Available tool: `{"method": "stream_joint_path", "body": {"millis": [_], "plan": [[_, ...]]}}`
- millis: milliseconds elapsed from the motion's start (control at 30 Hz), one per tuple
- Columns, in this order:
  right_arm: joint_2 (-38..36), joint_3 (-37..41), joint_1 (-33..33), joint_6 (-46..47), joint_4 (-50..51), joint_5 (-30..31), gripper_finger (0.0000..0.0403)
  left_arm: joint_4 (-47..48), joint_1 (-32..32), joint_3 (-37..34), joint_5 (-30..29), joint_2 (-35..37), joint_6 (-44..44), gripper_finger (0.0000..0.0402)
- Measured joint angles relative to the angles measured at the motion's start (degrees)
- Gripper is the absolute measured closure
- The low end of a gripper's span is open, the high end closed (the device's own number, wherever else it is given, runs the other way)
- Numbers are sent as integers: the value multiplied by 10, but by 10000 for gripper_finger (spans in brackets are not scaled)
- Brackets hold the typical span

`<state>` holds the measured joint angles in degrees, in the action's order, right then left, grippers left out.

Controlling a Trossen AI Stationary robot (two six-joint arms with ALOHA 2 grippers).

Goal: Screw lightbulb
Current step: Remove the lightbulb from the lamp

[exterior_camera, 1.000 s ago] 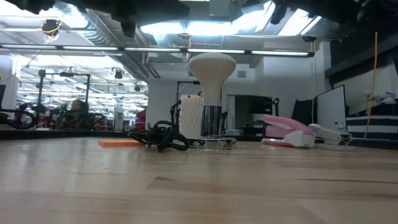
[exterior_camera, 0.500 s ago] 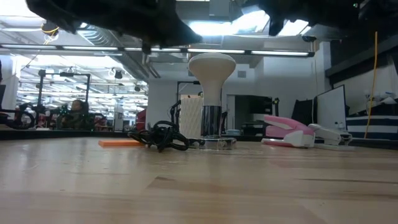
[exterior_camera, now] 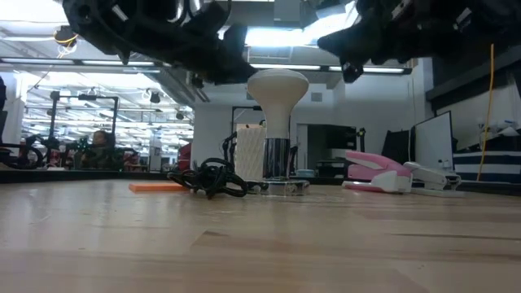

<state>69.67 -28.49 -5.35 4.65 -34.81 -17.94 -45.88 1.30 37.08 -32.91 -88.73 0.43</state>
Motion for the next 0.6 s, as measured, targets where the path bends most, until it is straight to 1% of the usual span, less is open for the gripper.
{"method": "stream_joint_path", "body": {"millis": [100,233,433,600], "plan": [[27,0,18,-14,-5,23,398,25,-3,0,8,0,-12,400],[48,0,33,-20,-26,61,393,49,-2,0,8,0,-16,400],[56,0,31,-21,-26,102,397,54,-2,0,8,0,-31,400],[56,0,31,-21,-13,140,398,62,11,0,8,0,-34,400]]}}
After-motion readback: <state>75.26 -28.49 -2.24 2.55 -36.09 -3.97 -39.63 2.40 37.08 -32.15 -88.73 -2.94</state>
